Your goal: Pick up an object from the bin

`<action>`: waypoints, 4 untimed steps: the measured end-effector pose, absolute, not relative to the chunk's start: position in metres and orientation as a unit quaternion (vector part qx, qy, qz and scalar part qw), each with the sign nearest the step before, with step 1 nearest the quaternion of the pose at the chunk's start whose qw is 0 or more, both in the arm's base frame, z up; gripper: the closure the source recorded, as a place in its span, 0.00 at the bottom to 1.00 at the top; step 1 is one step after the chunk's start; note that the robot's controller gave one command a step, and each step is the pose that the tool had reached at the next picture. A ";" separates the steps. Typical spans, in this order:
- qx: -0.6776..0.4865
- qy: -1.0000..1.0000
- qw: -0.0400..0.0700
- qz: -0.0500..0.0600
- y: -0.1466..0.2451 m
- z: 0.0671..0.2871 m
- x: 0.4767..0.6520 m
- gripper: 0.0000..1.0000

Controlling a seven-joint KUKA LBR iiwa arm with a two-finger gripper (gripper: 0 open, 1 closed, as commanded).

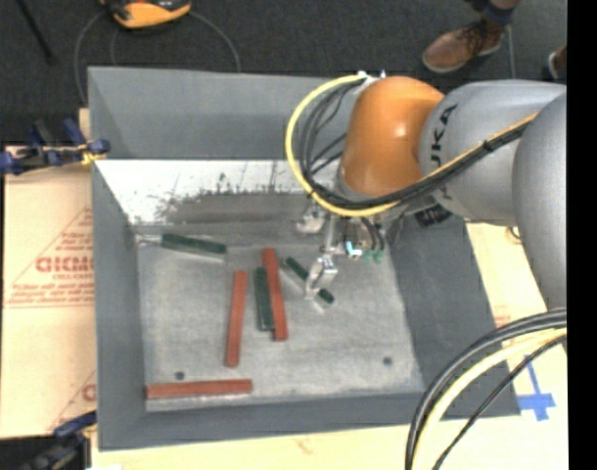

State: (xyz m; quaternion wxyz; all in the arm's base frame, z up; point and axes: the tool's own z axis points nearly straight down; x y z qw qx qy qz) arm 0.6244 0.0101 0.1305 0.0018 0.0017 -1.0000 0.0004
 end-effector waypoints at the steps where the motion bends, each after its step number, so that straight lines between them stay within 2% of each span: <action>1: 0.002 -1.000 -0.001 0.000 0.010 0.135 0.625 0.00; 2: -0.099 -0.995 -0.001 -0.002 -0.007 0.082 0.632 1.00; 3: -0.099 -0.995 -0.002 -0.002 -0.007 0.082 0.632 1.00; 4: -0.077 -0.997 -0.004 0.000 -0.016 0.235 0.620 1.00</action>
Offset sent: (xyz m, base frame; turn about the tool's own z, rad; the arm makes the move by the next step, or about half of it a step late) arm 0.0045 -0.0185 -0.0561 0.2072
